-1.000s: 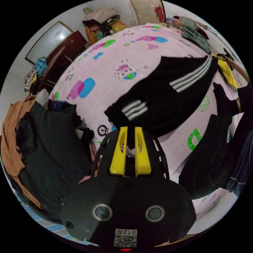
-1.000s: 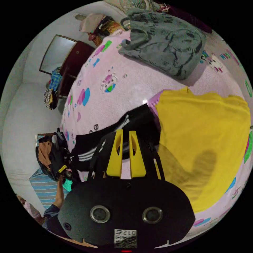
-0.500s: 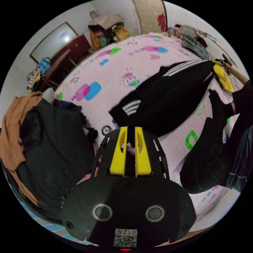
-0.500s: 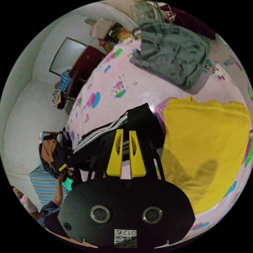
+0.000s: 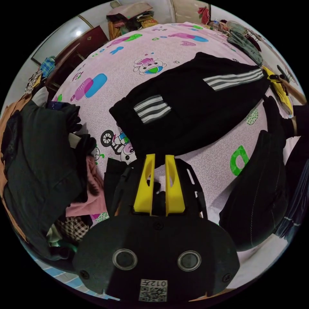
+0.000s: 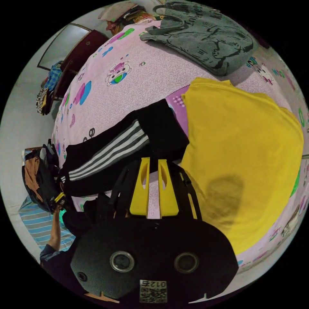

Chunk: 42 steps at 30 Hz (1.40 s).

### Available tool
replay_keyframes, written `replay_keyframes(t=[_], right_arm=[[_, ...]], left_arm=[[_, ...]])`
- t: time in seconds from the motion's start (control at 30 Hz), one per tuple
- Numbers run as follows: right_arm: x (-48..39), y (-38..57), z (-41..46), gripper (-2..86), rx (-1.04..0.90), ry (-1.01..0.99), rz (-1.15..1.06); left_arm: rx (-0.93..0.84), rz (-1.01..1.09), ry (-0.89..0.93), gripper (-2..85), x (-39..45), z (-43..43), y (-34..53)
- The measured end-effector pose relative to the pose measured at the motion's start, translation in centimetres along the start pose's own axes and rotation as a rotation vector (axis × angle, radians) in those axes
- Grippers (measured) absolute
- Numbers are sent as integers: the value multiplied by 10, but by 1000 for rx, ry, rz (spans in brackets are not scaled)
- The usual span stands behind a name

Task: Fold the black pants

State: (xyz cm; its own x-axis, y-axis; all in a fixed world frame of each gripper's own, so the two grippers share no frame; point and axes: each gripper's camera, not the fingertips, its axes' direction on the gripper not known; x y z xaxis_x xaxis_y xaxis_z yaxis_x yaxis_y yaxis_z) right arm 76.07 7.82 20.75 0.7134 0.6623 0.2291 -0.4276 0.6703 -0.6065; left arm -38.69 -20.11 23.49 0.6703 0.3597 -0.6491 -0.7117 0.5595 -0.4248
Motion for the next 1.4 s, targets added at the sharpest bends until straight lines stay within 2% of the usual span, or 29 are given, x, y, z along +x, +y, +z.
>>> replay_keyframes(t=[0.2,0.3,0.43,0.57,0.77,0.93,1.07,1.2,1.3,1.4], right_arm=[[-18,-6,13,81,-21,62,-42],[-29,-8,10,78,21,84,-70],[-72,-17,14,65,92,-38,-195],[-133,-35,26,61,100,-172,-311],[-251,-63,79,59,-55,-211,-564],[-342,-71,157,62,-36,-188,-745],[-390,-74,205,65,21,-226,-789],[-423,-80,245,71,-2,-272,-790],[-440,-82,268,74,-51,-232,-808],[-454,-83,277,10,-50,-215,-870]], left_arm=[[16,-84,-22,38,-10,-7,14],[80,-178,-54,28,-29,-21,27],[131,-203,-77,17,-37,-26,7],[179,-227,18,9,-37,-10,-40],[1,-267,-8,3,-34,47,-70],[88,-409,77,-1,-48,64,-60],[51,-368,50,-2,-48,71,-72],[18,-315,-12,-2,-42,79,-84],[22,-319,-12,-2,-43,87,-88],[33,-314,-7,-2,-44,94,-90]])
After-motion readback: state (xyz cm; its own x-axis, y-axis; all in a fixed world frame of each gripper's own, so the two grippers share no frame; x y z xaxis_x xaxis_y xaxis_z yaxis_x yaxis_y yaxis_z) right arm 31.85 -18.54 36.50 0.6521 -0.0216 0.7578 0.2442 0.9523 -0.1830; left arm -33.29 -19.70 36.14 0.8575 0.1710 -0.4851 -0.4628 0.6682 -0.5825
